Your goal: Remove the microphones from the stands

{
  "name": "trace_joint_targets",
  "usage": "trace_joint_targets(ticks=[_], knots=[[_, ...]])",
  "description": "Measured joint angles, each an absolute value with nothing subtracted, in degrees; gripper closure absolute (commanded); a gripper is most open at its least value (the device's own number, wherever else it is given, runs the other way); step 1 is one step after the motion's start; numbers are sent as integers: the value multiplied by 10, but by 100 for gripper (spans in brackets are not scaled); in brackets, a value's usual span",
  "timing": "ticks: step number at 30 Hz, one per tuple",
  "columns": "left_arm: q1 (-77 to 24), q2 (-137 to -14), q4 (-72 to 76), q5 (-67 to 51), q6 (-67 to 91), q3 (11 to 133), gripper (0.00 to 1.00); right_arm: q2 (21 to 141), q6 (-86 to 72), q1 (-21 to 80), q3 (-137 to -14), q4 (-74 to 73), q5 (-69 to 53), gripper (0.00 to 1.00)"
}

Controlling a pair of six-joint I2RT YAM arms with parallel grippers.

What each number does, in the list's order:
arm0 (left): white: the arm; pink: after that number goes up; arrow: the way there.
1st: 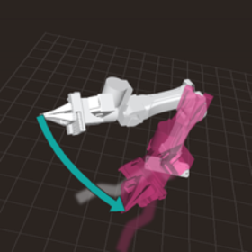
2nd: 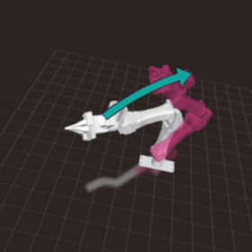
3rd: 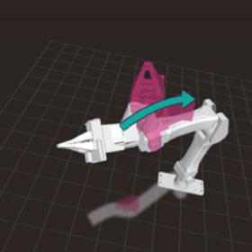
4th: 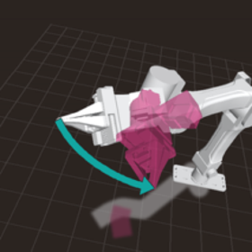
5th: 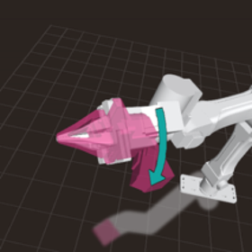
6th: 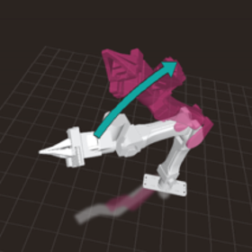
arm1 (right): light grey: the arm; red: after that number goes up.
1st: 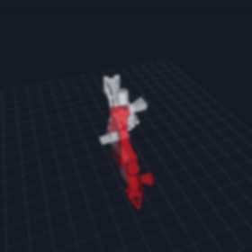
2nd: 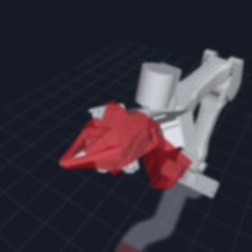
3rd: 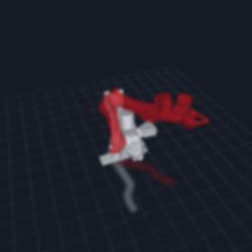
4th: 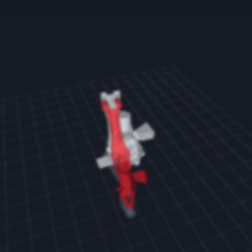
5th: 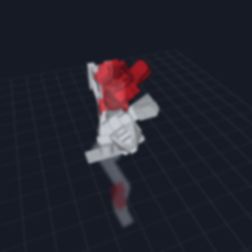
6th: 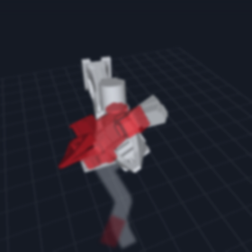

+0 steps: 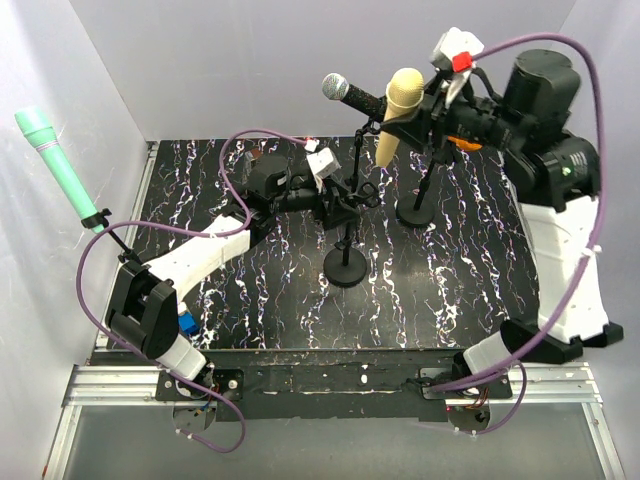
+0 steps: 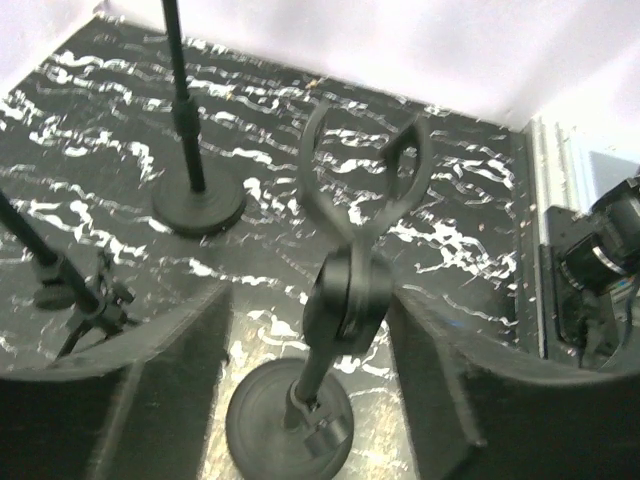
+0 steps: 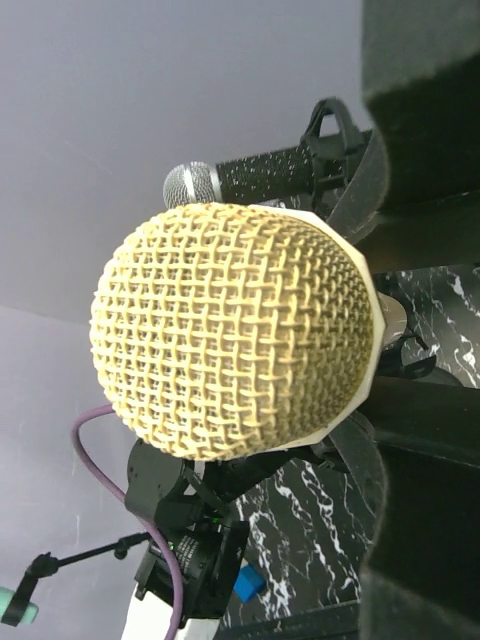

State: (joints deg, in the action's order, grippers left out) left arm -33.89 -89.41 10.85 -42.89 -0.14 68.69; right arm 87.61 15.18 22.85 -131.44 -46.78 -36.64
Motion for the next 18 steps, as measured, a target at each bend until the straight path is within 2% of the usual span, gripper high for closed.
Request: trace_joint_targets(ticks=[3, 12, 17, 18], knots=[[-339, -894, 71, -411, -6, 689, 22, 832, 165, 228, -1293, -463, -339, 99], [-338, -858, -14, -363, -17, 724, 19, 667, 243, 225, -1110, -521, -216, 99], [-338, -842, -27, -343, -17, 743, 2, 596, 258, 224, -972, -581, -149, 99], [-338, -842, -31, -338, -15, 748, 2, 586, 263, 222, -948, -591, -137, 99]])
